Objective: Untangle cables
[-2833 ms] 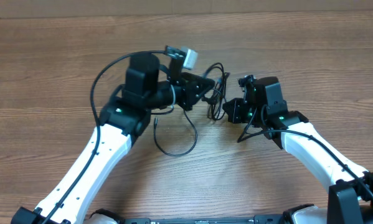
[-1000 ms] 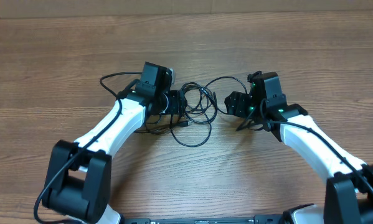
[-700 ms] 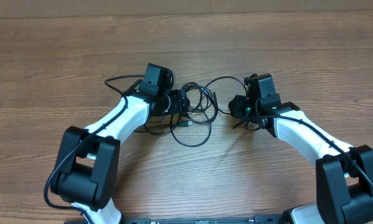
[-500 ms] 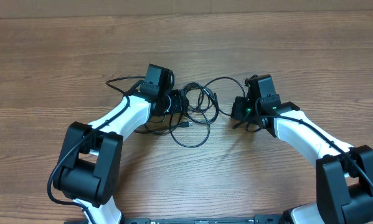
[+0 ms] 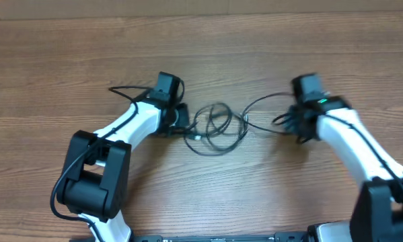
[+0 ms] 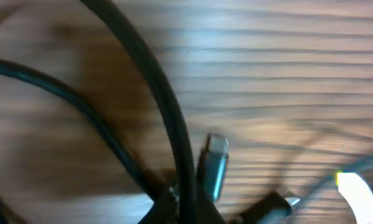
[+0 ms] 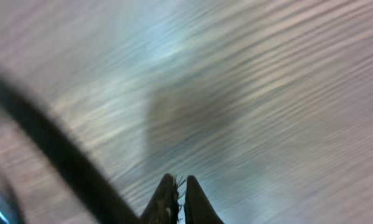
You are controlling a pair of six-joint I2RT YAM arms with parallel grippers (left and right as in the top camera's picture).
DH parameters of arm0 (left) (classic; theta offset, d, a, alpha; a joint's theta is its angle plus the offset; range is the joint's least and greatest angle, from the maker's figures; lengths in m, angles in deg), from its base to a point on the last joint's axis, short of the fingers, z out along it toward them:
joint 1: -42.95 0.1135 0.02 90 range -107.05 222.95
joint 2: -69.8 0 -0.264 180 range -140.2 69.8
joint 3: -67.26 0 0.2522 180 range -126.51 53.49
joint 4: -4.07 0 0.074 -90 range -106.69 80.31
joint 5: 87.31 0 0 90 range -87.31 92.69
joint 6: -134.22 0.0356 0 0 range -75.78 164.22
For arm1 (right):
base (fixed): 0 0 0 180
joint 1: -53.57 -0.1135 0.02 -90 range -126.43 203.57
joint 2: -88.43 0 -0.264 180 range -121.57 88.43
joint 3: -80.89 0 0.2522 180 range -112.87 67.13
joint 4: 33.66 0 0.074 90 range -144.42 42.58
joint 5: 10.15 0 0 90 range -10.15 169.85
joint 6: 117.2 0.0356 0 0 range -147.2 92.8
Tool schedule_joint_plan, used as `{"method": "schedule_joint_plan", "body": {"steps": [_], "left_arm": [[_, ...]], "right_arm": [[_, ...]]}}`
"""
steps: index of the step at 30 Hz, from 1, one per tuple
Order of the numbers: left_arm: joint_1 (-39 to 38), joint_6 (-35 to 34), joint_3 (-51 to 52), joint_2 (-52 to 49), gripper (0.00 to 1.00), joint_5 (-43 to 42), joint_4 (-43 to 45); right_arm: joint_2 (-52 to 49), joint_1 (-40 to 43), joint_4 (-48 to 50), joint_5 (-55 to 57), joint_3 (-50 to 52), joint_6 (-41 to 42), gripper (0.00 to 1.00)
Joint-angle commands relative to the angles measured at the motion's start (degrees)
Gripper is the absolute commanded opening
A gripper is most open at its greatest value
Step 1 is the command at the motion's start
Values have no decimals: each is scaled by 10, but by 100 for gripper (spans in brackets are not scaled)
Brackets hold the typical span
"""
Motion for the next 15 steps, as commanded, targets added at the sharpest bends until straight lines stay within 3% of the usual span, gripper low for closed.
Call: {"method": "schedule_joint_plan", "body": {"steps": [1, 7, 15], "left_arm": [[50, 5, -2, 21, 4, 145, -49], [111, -4, -2, 66, 4, 149, -66], [125, -4, -2, 125, 4, 129, -64]], "right_arm": [[50, 71, -48, 81, -76, 12, 4], [74, 201, -75, 106, -149, 12, 4], [75, 332, -57, 105, -189, 12, 4]]}}
